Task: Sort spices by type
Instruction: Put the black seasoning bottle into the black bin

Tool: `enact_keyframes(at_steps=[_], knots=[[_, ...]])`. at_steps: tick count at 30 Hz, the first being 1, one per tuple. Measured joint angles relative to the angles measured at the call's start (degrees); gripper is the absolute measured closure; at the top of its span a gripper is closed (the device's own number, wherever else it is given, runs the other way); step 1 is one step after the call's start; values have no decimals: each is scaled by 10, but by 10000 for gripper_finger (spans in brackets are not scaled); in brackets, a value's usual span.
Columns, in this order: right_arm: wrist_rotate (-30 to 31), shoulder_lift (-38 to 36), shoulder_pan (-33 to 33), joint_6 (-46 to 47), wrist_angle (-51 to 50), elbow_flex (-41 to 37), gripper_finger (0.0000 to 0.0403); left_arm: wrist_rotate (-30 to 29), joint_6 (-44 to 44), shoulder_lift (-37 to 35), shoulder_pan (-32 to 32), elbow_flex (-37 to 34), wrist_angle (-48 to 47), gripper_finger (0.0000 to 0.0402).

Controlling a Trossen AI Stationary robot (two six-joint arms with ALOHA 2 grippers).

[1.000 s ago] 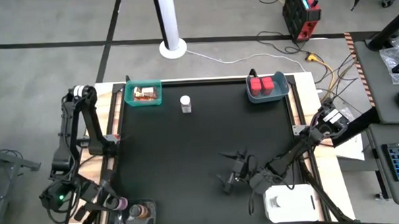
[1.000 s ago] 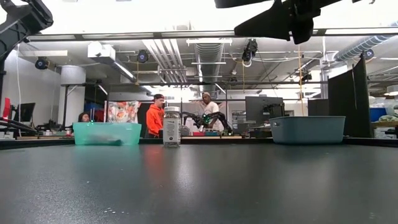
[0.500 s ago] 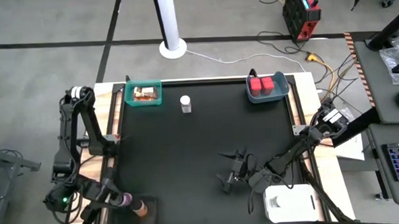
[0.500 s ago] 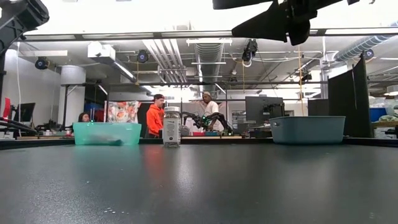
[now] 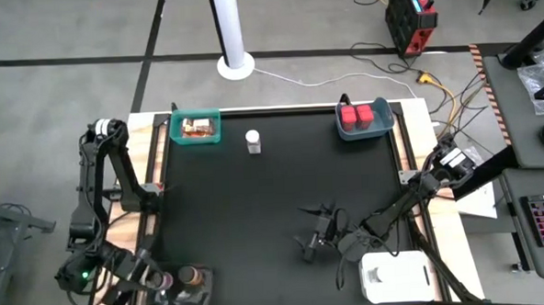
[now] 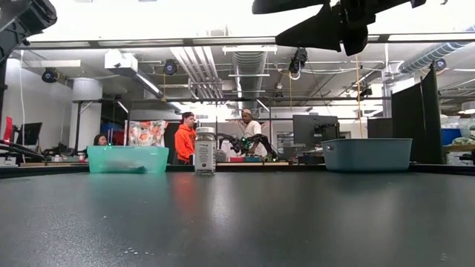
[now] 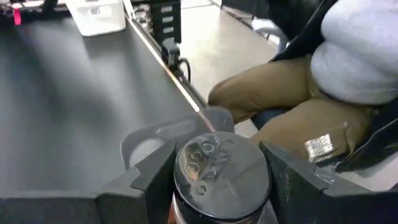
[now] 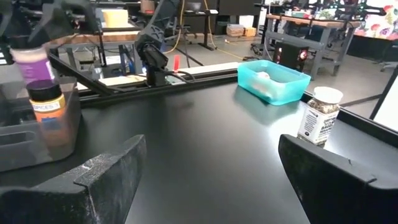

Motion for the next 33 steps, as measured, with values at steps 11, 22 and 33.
enact_keyframes(at_steps=[11,22,33], knots=[[0,0,-1,5,-3,-1,44,-8,-51,33,-2,-10,4,211],[0,0,-4,6,-3,-2,44,-58,4,4,0,-13,-7,211],[0,0,-6,6,-3,-2,44,-84,17,-29,11,-14,-57,211]])
